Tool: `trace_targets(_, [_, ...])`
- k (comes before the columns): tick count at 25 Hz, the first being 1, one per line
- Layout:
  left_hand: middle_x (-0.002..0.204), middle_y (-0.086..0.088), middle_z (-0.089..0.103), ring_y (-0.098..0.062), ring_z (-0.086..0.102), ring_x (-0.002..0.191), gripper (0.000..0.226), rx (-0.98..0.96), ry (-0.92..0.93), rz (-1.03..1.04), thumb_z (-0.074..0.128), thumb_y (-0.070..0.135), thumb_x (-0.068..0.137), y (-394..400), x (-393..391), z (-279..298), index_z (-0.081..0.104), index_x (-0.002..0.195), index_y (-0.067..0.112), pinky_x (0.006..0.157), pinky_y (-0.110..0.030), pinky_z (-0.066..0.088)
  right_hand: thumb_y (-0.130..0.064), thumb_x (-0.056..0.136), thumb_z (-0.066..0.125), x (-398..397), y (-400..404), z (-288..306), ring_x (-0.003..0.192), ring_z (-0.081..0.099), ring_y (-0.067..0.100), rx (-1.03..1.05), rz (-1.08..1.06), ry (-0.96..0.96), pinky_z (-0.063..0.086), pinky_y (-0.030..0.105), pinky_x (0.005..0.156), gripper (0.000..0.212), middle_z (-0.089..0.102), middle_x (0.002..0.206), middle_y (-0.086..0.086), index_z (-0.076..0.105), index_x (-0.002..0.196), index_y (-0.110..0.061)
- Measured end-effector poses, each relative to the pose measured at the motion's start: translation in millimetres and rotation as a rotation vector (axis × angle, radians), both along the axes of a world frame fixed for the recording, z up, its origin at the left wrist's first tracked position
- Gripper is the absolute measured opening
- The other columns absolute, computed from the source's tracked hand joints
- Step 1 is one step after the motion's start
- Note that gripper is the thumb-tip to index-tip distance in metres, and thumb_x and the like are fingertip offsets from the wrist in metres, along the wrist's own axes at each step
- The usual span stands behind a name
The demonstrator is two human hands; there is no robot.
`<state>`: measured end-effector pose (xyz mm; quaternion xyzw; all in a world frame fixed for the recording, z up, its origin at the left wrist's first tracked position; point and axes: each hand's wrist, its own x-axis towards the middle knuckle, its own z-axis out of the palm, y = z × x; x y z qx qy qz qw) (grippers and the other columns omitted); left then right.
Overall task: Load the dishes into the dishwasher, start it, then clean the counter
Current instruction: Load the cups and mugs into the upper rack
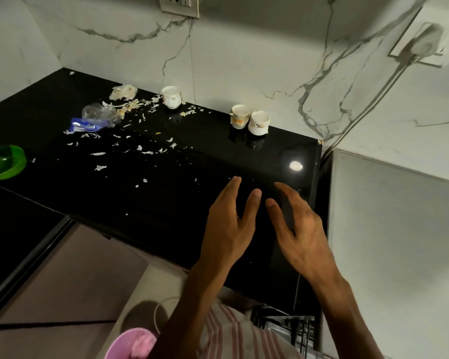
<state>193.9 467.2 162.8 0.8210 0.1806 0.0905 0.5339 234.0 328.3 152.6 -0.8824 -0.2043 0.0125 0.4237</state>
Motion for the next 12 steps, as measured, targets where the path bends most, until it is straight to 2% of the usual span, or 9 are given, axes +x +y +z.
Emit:
trace_targets(4, [0.154, 0.003, 0.034, -0.01, 0.031, 0.141, 0.07, -0.013, 0.03, 0.014, 0.038, 0.061, 0.089, 5.1, 14.7, -0.9, 0.03, 0.149, 0.025, 0.113, -0.032, 0.033, -0.06, 0.097, 0.036, 10.7, 6.2, -0.7, 0.104, 0.062, 0.027, -0.022, 0.016, -0.005, 0.054, 0.045, 0.09, 0.054, 0.062, 0.117, 0.005, 0.039, 0.143, -0.031])
trace_targets(7, [0.154, 0.004, 0.033, -0.009, 0.03, 0.141, 0.065, -0.006, 0.048, 0.007, 0.041, 0.056, 0.092, 15.5, 30.2, -0.8, 0.03, 0.149, 0.026, 0.11, -0.025, 0.03, -0.059, 0.097, 0.037, 22.8, 15.2, -1.4, 0.106, 0.061, 0.025, -0.015, -0.009, -0.007, 0.052, 0.044, 0.093, 0.055, 0.062, 0.117, 0.006, 0.04, 0.142, -0.029])
trace_targets(10, [0.155, 0.005, 0.031, -0.01, 0.029, 0.142, 0.063, -0.009, 0.094, 0.008, 0.042, 0.057, 0.093, 27.1, 47.9, 0.0, 0.029, 0.148, 0.03, 0.113, -0.03, 0.03, -0.057, 0.097, 0.038, 35.5, 28.4, -3.3, 0.095, 0.059, 0.023, -0.006, -0.03, -0.009, 0.053, 0.045, 0.09, 0.053, 0.061, 0.112, 0.001, 0.041, 0.142, -0.029])
trace_targets(12, [0.155, 0.006, 0.03, -0.01, 0.028, 0.142, 0.063, -0.01, 0.104, -0.002, 0.042, 0.057, 0.093, 36.1, 59.8, 2.0, 0.028, 0.148, 0.031, 0.113, -0.03, 0.03, -0.056, 0.098, 0.04, 44.1, 37.4, -5.0, 0.091, 0.057, 0.019, 0.001, -0.038, -0.007, 0.054, 0.045, 0.089, 0.051, 0.06, 0.118, -0.004, 0.041, 0.142, -0.031])
